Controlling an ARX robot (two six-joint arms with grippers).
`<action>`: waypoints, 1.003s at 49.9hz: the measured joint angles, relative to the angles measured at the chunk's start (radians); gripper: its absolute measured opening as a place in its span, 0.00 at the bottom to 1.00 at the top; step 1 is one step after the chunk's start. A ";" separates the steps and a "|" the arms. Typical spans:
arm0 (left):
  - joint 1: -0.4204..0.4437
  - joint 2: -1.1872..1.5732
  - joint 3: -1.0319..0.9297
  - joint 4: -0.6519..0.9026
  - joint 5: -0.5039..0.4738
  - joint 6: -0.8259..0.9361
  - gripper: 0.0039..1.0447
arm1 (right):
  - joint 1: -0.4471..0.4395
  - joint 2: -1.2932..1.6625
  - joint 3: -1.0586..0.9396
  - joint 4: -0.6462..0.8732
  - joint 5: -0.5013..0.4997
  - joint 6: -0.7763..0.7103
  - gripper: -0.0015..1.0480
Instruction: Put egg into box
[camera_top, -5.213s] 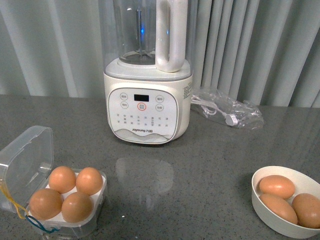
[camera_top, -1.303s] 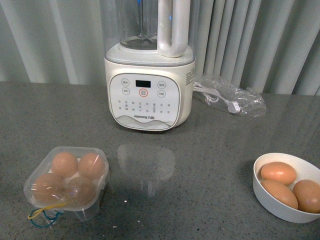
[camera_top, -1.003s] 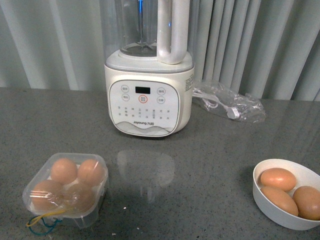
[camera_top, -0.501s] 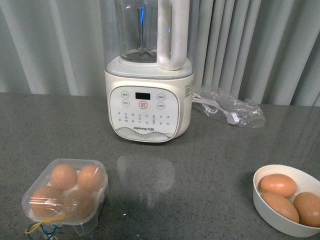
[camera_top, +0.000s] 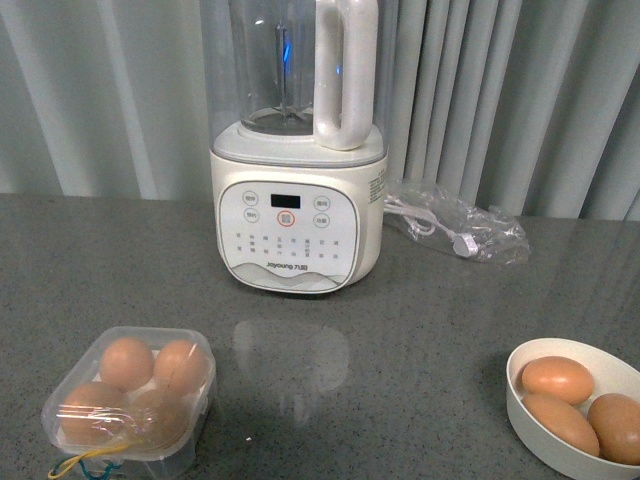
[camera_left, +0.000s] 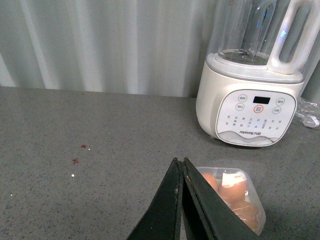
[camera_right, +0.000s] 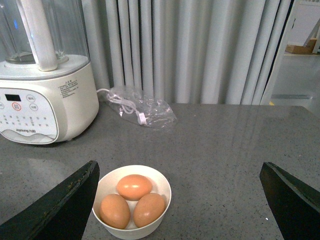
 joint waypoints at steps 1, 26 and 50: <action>0.000 -0.006 0.000 -0.006 0.000 0.000 0.03 | 0.000 0.000 0.000 0.000 0.000 0.000 0.93; 0.000 -0.254 0.000 -0.262 0.000 0.000 0.03 | 0.000 0.000 0.000 0.000 0.000 0.000 0.93; 0.000 -0.260 0.000 -0.267 0.000 0.000 0.28 | 0.000 0.000 0.000 0.000 0.000 0.000 0.93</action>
